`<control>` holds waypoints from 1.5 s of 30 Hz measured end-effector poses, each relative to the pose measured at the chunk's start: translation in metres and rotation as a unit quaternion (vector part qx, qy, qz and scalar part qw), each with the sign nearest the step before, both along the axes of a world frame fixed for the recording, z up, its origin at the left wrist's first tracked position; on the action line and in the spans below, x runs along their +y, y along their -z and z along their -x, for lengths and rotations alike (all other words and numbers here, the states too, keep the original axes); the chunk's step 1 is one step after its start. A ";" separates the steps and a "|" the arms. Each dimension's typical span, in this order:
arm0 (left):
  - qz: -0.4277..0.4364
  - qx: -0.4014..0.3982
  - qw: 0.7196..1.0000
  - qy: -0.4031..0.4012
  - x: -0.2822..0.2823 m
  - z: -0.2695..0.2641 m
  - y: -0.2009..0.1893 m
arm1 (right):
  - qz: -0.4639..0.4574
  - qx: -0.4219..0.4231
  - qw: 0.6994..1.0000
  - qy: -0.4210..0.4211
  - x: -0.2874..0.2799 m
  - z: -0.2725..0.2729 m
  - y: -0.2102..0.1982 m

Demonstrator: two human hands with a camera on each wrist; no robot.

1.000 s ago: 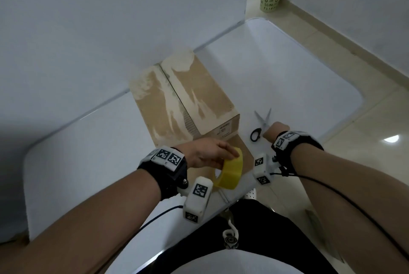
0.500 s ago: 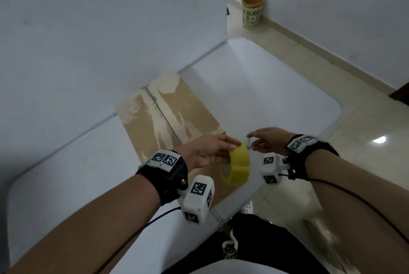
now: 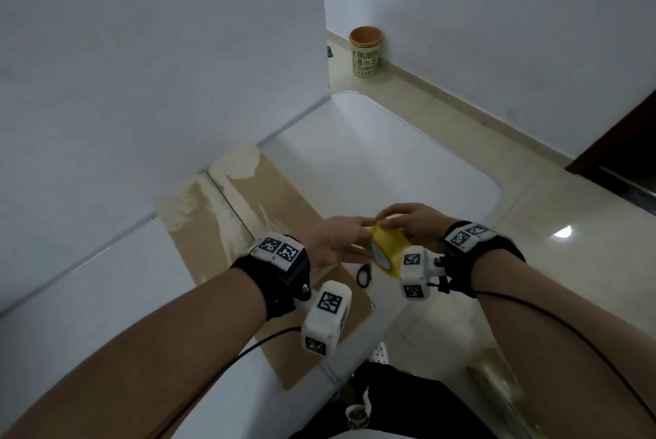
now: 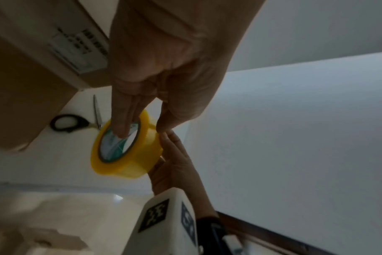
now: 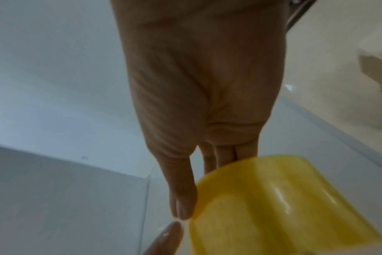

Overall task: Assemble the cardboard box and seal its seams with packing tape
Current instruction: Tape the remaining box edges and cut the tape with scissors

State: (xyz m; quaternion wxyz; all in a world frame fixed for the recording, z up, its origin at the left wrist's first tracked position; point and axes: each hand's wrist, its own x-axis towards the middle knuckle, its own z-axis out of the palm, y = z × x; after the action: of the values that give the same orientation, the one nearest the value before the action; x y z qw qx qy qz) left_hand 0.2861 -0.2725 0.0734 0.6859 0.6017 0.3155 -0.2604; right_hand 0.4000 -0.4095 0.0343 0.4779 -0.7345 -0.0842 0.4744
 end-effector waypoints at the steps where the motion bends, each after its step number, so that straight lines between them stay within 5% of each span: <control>1: -0.012 0.003 1.000 0.014 -0.001 0.000 -0.002 | 0.014 -0.050 0.999 -0.009 0.003 -0.002 0.001; 5: -0.032 -0.036 0.998 -0.046 0.008 -0.002 -0.010 | 0.132 -0.251 0.959 0.002 0.014 -0.016 0.010; 9: -0.017 -0.066 0.993 -0.096 0.040 0.000 -0.019 | 0.237 -0.343 0.908 0.042 0.014 -0.029 0.024; 14: -0.087 -0.096 0.977 -0.170 0.077 0.012 -0.016 | 0.304 -0.356 0.874 -0.128 0.019 -0.032 0.045; 18: -0.173 -0.113 0.964 -0.166 0.094 0.031 -0.011 | 0.313 -0.323 0.859 -0.245 0.030 -0.018 0.056; 22: -0.241 -0.145 0.948 -0.151 0.107 0.059 -0.006 | 0.120 -0.240 0.963 -0.037 0.036 -0.002 0.045; 25: -0.345 -0.153 0.921 -0.098 0.117 0.088 0.003 | -0.040 0.029 0.998 0.038 0.047 0.015 0.021; 28: -0.445 -0.139 0.884 -0.036 0.125 0.117 0.018 | -0.066 0.166 0.984 -0.030 0.052 0.033 0.003; 34: -0.548 -0.105 0.821 0.120 0.135 0.145 0.049 | -0.106 0.111 0.986 -0.067 0.065 0.074 0.002; 38: -0.551 -0.117 0.815 0.134 0.134 0.149 0.054 | -0.121 0.204 0.965 -0.111 0.066 0.085 -0.005; 45: -0.556 -0.078 0.825 0.067 0.142 0.184 0.061 | -0.068 0.202 0.898 -0.386 0.100 0.140 -0.008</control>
State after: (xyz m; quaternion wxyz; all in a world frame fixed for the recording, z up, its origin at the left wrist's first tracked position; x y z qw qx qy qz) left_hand 0.1021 -0.1303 0.0119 0.2381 0.9192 0.3111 -0.0388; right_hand 0.2603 -0.3097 0.0424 0.3130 -0.4985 -0.2945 0.7529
